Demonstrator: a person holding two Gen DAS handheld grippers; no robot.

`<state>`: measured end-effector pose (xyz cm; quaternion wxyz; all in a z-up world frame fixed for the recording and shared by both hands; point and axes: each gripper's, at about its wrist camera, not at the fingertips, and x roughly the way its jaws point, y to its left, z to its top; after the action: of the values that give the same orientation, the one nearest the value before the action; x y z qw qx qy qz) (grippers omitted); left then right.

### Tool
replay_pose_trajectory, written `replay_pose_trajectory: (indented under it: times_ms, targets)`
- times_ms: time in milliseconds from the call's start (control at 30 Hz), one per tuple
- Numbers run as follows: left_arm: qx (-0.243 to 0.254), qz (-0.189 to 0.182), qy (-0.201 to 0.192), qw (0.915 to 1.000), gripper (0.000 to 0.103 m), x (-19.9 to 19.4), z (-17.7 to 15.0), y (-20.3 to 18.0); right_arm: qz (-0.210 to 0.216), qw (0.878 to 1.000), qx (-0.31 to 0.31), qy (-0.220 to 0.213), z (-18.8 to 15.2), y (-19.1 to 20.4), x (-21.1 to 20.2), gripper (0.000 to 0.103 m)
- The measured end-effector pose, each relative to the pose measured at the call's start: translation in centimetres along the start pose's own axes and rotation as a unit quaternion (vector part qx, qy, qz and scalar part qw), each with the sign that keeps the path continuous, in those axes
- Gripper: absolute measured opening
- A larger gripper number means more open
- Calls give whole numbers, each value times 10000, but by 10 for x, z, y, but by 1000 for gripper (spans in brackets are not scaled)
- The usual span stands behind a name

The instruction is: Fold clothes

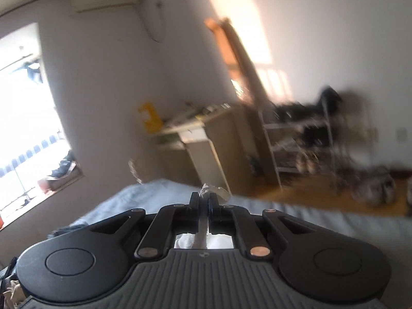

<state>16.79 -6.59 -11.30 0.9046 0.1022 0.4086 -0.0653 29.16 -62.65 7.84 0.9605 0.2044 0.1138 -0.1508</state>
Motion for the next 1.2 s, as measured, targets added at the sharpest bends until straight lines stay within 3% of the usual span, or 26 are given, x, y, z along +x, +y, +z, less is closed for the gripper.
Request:
replay_pose_trajectory:
  times_ms: [133, 233, 300, 367, 400, 500, 533, 600, 667, 700, 767, 867, 933, 967, 1100, 1200]
  targets:
    - [-2, 12, 12, 10000, 63, 0, 1, 0, -491, 9986, 60, 199, -20, -34, 8, 6]
    - [36, -5, 22, 10000, 63, 0, 1, 0, -1031, 9903, 465, 804, -53, -81, 23, 6]
    - [85, -5, 18, 10000, 63, 0, 1, -1, -1374, 9820, 695, 1092, -68, -103, 28, 13]
    - [114, 5, 14, 9999, 63, 0, 1, -2, -1637, 9797, 802, 834, -71, -107, 19, 38]
    - [128, 9, 11, 9999, 63, 0, 1, -2, -1758, 9786, 844, 650, -71, -108, 13, 38]
    - [156, 23, 12, 9999, 63, 1, 1, -3, -1477, 9864, 712, -121, -60, -84, -8, 38]
    - [157, 26, 14, 9999, 63, 1, 1, -4, -1219, 9911, 492, -184, -58, -67, -9, 38]
    - [151, 28, 21, 9999, 63, 1, 2, -4, -553, 9983, -134, -83, -55, -24, -6, 38]
    - [158, 26, 15, 9999, 63, 1, 1, -4, 389, 9932, -906, 613, -63, 27, 13, 39]
    - [146, 22, 10, 9999, 63, 1, 1, -3, 857, 9818, -1332, 1046, -74, 53, 25, 40]
    - [120, 13, 2, 9999, 63, 1, 0, -2, 1539, 9463, -2226, 1767, -102, 103, 48, 43]
    - [79, -19, -6, 10000, 63, 1, 0, -1, 1783, 8846, -3516, 2491, -153, 156, 80, 46]
    - [50, -50, -1, 10000, 63, 1, 0, 0, 1845, 8390, -4146, 3003, -183, 180, 99, 46]
    - [38, -64, -3, 10000, 64, 2, 0, 1, 1844, 8225, -4376, 3130, -194, 188, 106, 46]
    - [-31, -137, -6, 9999, 66, 4, -1, 5, 1795, 7773, -5069, 3265, -223, 197, 117, 46]
    - [-87, -183, 16, 9998, 67, 5, 0, 7, 1028, 7694, -5571, 2950, -240, 186, 133, 46]
